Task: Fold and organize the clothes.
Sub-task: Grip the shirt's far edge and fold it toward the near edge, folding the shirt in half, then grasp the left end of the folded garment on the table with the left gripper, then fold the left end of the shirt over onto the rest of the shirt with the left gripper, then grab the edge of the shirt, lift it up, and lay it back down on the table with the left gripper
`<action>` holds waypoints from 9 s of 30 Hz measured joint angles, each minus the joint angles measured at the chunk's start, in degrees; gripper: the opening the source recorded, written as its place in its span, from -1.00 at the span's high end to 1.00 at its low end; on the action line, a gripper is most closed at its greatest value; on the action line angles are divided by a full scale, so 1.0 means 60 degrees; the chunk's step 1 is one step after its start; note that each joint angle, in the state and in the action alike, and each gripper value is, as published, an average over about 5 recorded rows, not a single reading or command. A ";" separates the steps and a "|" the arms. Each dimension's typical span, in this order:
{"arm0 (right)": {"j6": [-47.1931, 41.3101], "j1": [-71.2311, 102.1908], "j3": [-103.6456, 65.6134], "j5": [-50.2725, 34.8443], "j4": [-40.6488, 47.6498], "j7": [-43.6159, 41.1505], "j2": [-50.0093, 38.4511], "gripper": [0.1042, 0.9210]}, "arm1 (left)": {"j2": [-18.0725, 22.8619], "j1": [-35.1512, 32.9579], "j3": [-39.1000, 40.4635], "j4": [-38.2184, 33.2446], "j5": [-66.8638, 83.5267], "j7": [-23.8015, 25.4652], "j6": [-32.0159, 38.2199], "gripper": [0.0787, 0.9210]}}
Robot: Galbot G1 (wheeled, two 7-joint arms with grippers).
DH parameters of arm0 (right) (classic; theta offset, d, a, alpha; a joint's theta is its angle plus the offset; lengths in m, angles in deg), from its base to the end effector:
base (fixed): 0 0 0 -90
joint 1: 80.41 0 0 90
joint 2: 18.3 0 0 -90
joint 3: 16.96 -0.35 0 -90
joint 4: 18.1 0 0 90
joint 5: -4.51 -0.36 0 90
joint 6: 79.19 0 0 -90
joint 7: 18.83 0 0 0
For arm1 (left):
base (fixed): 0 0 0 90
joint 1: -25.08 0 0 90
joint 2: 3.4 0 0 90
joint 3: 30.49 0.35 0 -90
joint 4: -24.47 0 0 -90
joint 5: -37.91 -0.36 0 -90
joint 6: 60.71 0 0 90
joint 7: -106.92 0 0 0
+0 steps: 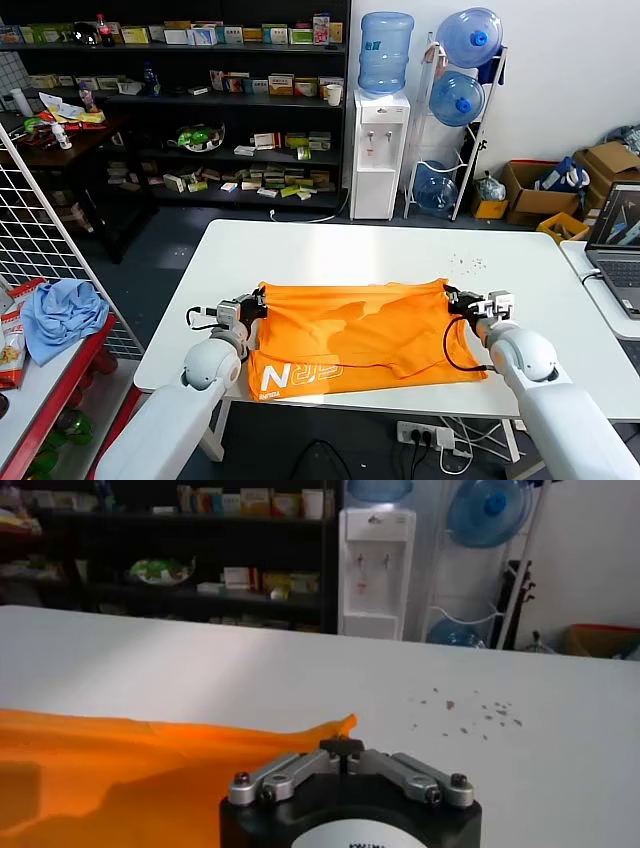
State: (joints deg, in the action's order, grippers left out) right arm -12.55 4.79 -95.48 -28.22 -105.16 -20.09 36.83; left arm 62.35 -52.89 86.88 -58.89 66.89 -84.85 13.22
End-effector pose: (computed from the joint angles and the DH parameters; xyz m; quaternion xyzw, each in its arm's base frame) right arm 0.3798 -0.1519 -0.3125 0.0723 -0.9683 0.0347 0.2366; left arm 0.3991 0.0110 -0.3491 -0.0870 -0.9777 -0.0390 0.1872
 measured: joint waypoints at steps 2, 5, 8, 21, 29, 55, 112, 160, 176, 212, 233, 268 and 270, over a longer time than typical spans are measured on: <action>-0.0059 0.0466 -0.0105 0.0049 -0.0497 0.0157 -0.0160 0.95 | -0.0194 -0.0327 -0.0060 -0.0459 0.0019 -0.0068 -0.0020 0.95; -0.0165 0.1153 -0.0226 0.0153 -0.1198 0.0400 -0.0340 0.95 | -0.0454 -0.0891 -0.0162 -0.1160 0.0019 -0.0192 -0.0040 0.95; -0.0280 0.1796 -0.0311 0.0272 -0.1805 0.0628 -0.0453 0.95 | -0.0628 -0.1514 -0.0273 -0.1833 -0.0020 -0.0326 -0.0045 0.95; -0.0945 0.3744 -0.0653 0.0561 -0.3372 0.1325 -0.0758 0.94 | -0.0762 -0.3812 -0.0496 -0.3674 -0.0411 -0.0591 0.0133 0.94; -0.1152 0.4121 -0.0675 0.0583 -0.3801 0.1509 -0.0810 0.45 | -0.0734 -0.4310 -0.0719 -0.3930 -0.0594 -0.0613 0.0316 0.51; -0.1391 0.4461 -0.0666 0.0392 -0.4321 0.1700 -0.0894 -0.76 | -0.0417 -0.4215 -0.0972 -0.3482 0.1452 -0.1028 -0.0491 -0.66; 0.0748 0.3924 -0.0662 0.1671 -0.3544 0.2149 -0.0254 -0.76 | -0.2383 -0.2505 -0.2263 -0.2716 0.2294 -0.0739 -0.0800 0.91; 0.1234 0.3602 -0.0802 0.2053 -0.3121 0.2284 0.0005 -0.76 | 0.1314 -0.1310 0.1983 -0.3143 0.2553 -0.1379 0.0235 -0.34; 0.1214 0.3749 -0.0730 0.2051 -0.3006 0.2068 -0.0007 -0.76 | -0.0719 -0.1860 0.0210 -0.3067 0.2898 -0.0335 -0.0434 -0.77; 0.1155 0.3729 -0.0814 0.1853 -0.2954 0.1977 -0.0222 -0.76 | -0.0716 -0.1346 -0.0638 -0.1048 0.4006 0.1301 -0.1722 -0.37; 0.1154 0.3672 -0.0777 0.1907 -0.2930 0.2012 -0.0165 -0.76 | -0.0796 -0.1636 -0.0849 -0.1636 0.4115 0.1259 -0.1726 0.87; 0.1197 0.3322 -0.0427 0.1977 -0.2946 0.2015 -0.0023 -0.76 | -0.5384 -0.1577 -0.3108 -0.0080 0.0146 0.1310 -0.0981 0.87; 0.1214 0.3342 -0.0430 0.1981 -0.2948 0.2013 -0.0020 -0.76 | -0.5625 -0.1520 -0.3114 0.0078 -0.0152 0.1347 -0.0840 0.87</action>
State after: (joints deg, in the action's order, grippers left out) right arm -5.27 24.84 -98.05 -16.34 -122.85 -8.01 36.71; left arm 28.60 -62.01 68.20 -58.43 65.98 -76.76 8.18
